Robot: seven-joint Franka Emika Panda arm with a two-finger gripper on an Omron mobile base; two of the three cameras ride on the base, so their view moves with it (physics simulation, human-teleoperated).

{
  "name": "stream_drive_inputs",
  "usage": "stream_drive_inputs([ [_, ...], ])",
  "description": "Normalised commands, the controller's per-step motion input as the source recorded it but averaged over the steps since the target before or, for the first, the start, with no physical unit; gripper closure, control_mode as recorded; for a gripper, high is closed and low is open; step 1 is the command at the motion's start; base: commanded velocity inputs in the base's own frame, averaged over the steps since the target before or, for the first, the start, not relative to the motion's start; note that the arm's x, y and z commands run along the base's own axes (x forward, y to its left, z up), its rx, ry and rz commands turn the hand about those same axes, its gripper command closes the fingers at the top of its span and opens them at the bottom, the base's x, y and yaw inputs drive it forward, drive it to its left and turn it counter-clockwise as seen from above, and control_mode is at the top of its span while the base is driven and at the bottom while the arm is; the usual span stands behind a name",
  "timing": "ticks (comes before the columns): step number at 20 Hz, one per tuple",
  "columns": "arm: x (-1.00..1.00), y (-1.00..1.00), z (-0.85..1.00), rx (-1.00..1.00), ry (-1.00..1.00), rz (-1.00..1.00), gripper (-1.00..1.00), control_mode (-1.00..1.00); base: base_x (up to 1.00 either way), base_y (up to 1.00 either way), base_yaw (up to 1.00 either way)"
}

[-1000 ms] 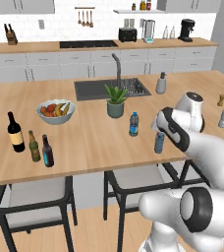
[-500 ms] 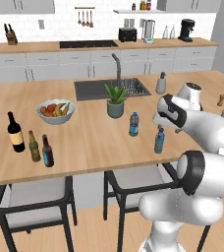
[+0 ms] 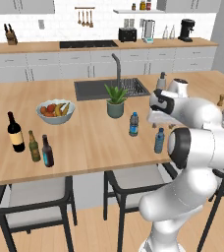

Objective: Move the plastic bottles in the middle to the plastics group, and the glass bottles in the middle to the glass group.

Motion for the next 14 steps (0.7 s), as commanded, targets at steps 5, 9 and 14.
stream_drive_inputs([
  [5, 0.24, 0.01, -0.23, -0.11, 0.01, 0.20, -1.00, -1.00, 0.00, 0.00, 0.00],
  [9, 0.01, -0.01, -0.15, 0.00, 0.00, 0.17, -1.00, -1.00, 0.00, 0.00, 0.00],
  [14, -0.21, -0.06, -0.03, 0.00, 0.00, 0.11, -1.00, -1.00, 0.00, 0.00, 0.00],
])
